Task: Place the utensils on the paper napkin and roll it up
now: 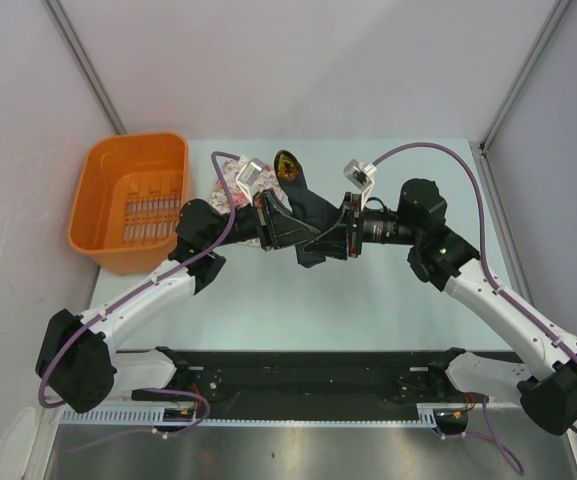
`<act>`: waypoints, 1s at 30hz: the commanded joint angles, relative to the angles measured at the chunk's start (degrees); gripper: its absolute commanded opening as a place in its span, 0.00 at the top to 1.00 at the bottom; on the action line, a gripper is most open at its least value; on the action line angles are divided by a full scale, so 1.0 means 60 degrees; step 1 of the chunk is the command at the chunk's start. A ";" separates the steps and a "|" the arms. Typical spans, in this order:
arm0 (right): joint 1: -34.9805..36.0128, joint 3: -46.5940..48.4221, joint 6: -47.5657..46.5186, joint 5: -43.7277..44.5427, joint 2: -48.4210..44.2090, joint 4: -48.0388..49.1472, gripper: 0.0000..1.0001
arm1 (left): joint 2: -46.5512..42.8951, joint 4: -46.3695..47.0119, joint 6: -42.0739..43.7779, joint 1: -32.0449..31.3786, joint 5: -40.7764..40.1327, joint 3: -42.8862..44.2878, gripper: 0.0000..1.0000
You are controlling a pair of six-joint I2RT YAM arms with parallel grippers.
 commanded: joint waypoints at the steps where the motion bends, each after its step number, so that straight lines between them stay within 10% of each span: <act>1: 0.0088 0.0022 -0.0281 0.0179 -0.0121 0.0236 0.89 | -0.0043 0.0680 -0.0147 0.0015 -0.0186 0.0532 1.00; 13: 0.0088 0.0081 -0.0589 0.0472 -0.0385 0.0222 1.00 | 0.0001 0.0753 -0.0425 0.0176 -0.0216 0.0678 0.98; 16: 0.0088 0.0037 -0.0326 0.0297 -0.0326 0.0280 0.62 | 0.0001 0.0856 -0.0513 0.0161 -0.0230 0.0707 1.00; 19: 0.0088 -0.0065 -0.0150 0.0370 -0.0297 0.0455 0.49 | 0.0016 0.1002 -0.0528 0.0161 -0.0230 0.0722 1.00; 30: 0.0059 -0.0081 0.0876 0.0063 0.0011 0.1452 0.67 | -0.0028 0.1105 -0.0601 0.0176 -0.0274 0.0693 1.00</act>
